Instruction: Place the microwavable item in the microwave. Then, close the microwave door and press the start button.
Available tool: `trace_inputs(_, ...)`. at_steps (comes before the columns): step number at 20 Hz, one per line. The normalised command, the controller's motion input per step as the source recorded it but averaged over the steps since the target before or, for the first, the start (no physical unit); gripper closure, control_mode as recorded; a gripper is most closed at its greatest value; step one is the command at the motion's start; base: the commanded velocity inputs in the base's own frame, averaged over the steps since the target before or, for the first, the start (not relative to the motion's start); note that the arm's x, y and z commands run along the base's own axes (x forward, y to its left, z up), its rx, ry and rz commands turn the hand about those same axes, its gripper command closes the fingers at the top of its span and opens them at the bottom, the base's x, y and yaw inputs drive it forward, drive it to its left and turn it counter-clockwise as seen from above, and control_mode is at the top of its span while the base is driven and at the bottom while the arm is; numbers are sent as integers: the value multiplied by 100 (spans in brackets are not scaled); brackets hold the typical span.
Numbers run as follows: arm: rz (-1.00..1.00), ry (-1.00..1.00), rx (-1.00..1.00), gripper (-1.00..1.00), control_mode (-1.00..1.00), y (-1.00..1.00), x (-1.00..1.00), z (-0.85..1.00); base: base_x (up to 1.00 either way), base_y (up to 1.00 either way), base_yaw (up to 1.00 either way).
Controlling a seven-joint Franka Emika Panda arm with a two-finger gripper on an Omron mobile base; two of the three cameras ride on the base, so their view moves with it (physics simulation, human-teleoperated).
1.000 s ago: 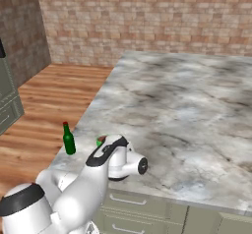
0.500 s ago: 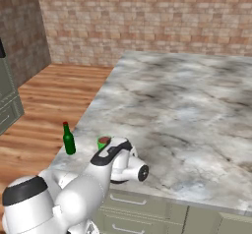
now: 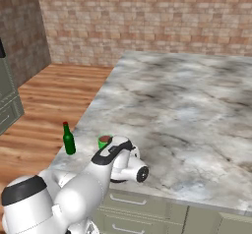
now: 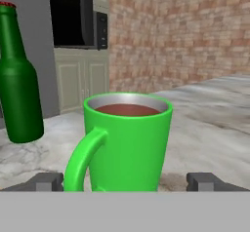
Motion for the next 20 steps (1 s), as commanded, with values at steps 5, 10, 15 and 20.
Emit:
trace_inputs(5, -2, 0, 0, -100, -100, 20, 3, -2, 0, 0, 0)
trace_inputs(10, 0, 0, 0, -100, -100, 37, 0, 0, 0, 0, 0)
trace_inputs(15, 0, 0, 0, -100, -100, 54, 0, 0, 0, 0, 0)
trace_inputs(20, 0, 0, 0, -100, -100, 40, 0, -11, 0, 0, 0)
